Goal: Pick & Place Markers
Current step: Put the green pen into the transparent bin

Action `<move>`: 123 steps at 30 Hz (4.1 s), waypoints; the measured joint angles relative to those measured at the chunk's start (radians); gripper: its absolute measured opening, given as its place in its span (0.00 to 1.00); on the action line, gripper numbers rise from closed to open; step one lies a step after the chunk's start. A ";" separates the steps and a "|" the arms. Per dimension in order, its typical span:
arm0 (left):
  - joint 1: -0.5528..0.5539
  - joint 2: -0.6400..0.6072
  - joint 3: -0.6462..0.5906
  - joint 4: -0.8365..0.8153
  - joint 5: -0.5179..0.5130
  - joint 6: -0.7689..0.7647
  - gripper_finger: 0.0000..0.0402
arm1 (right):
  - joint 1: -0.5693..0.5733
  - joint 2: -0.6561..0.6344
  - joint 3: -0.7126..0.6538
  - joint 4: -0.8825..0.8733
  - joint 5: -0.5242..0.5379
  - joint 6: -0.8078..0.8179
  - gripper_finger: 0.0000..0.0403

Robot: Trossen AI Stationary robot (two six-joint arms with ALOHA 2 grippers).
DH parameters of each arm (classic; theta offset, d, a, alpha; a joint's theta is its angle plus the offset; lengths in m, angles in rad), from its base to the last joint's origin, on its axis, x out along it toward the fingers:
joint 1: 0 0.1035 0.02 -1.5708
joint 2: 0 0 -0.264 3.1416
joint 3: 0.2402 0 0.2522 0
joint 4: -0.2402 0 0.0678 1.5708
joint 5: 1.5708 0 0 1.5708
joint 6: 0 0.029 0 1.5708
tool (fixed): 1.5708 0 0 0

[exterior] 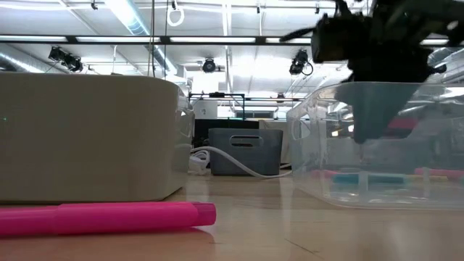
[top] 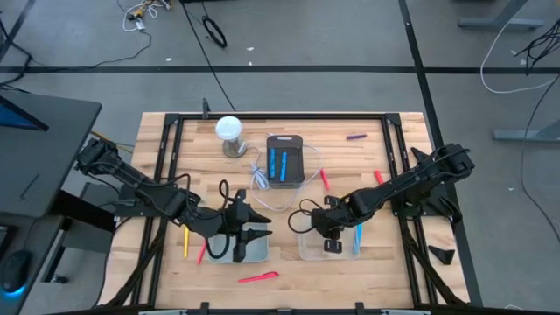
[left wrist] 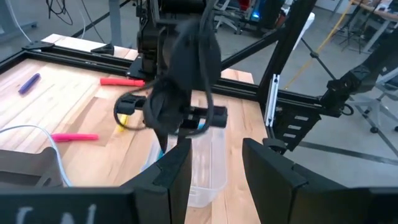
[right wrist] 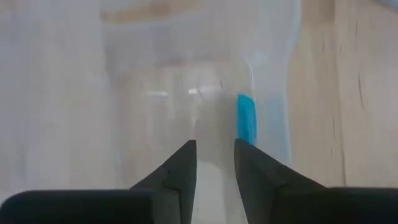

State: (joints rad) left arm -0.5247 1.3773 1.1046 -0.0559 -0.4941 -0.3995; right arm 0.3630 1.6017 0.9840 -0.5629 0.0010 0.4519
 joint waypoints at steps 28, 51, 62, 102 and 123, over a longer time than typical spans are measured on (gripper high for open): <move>0.000 -0.065 0.001 0.004 -0.309 -0.173 0.37 | -0.042 -0.366 0.000 0.958 0.099 -0.434 0.28; 0.007 -0.064 0.001 0.003 -0.301 -0.923 0.37 | -0.077 -0.366 0.000 0.989 0.096 -0.435 0.28; 0.100 -0.191 0.004 -0.183 0.008 -0.402 0.37 | -0.076 -0.366 0.000 0.998 0.087 -0.360 0.28; 0.590 -0.215 0.001 -1.418 0.510 0.582 0.33 | -0.076 -0.365 0.000 0.988 0.200 -0.399 0.28; 0.588 -0.035 0.000 -1.337 0.412 0.674 0.33 | -0.076 -0.365 0.000 0.955 0.198 -0.416 0.28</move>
State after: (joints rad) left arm 0.0633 1.3423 1.1049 -1.3932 -0.0818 0.2742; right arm 0.2868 1.2369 0.9840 0.3921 0.1993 0.0357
